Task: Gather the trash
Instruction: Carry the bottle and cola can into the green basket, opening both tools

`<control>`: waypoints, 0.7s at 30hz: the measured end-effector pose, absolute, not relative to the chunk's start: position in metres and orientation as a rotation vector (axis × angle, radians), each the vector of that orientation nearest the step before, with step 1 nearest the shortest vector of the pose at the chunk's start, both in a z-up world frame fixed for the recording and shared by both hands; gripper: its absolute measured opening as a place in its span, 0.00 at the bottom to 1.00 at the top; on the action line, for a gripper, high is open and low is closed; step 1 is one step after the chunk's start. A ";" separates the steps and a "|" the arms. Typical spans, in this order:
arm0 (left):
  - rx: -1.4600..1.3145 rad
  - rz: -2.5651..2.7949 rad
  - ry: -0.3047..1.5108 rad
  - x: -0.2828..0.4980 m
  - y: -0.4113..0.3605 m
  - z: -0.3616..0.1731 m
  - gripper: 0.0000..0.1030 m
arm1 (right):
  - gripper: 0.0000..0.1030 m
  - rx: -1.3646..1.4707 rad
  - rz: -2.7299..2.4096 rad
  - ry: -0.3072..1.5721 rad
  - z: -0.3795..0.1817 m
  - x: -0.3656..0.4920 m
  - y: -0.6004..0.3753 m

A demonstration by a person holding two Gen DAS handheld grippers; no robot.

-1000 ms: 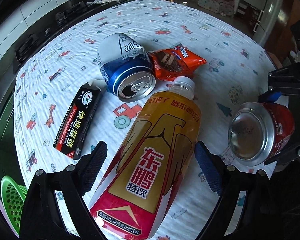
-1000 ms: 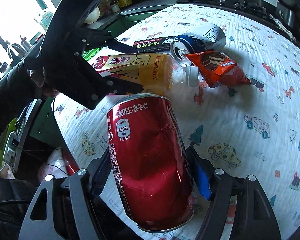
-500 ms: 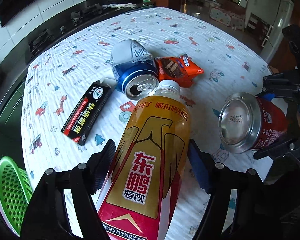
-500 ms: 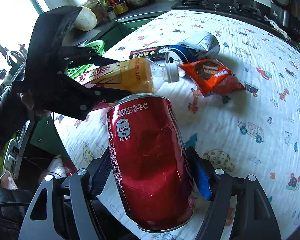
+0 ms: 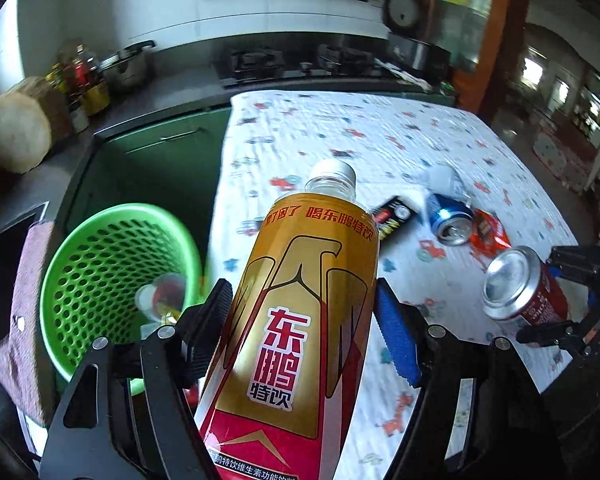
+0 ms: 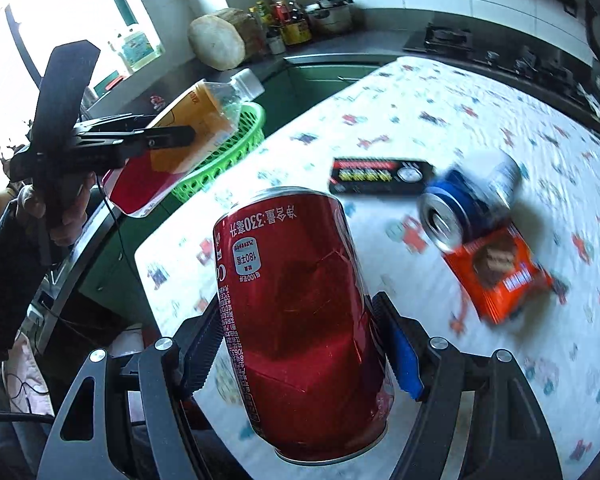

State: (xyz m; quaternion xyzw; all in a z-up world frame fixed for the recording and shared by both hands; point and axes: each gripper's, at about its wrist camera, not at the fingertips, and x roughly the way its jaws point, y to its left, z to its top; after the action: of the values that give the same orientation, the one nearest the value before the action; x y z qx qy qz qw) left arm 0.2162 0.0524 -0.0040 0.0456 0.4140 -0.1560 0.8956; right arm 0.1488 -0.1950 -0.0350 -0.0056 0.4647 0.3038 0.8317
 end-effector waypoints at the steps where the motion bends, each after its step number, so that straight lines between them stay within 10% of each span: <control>1: 0.078 -0.282 0.856 0.220 0.067 -0.003 0.68 | 0.68 -0.016 0.654 0.977 -0.032 0.154 -0.186; 21: -0.248 0.123 1.012 0.324 0.264 -0.079 0.70 | 0.68 -0.053 0.763 0.939 -0.010 0.272 -0.013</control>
State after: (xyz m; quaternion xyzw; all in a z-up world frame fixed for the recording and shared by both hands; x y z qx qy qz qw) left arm 0.3243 0.2640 -0.0792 -0.1185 0.4831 0.0586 0.8655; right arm 0.2719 -0.0131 -0.0096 -0.0248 0.4414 0.3585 0.8222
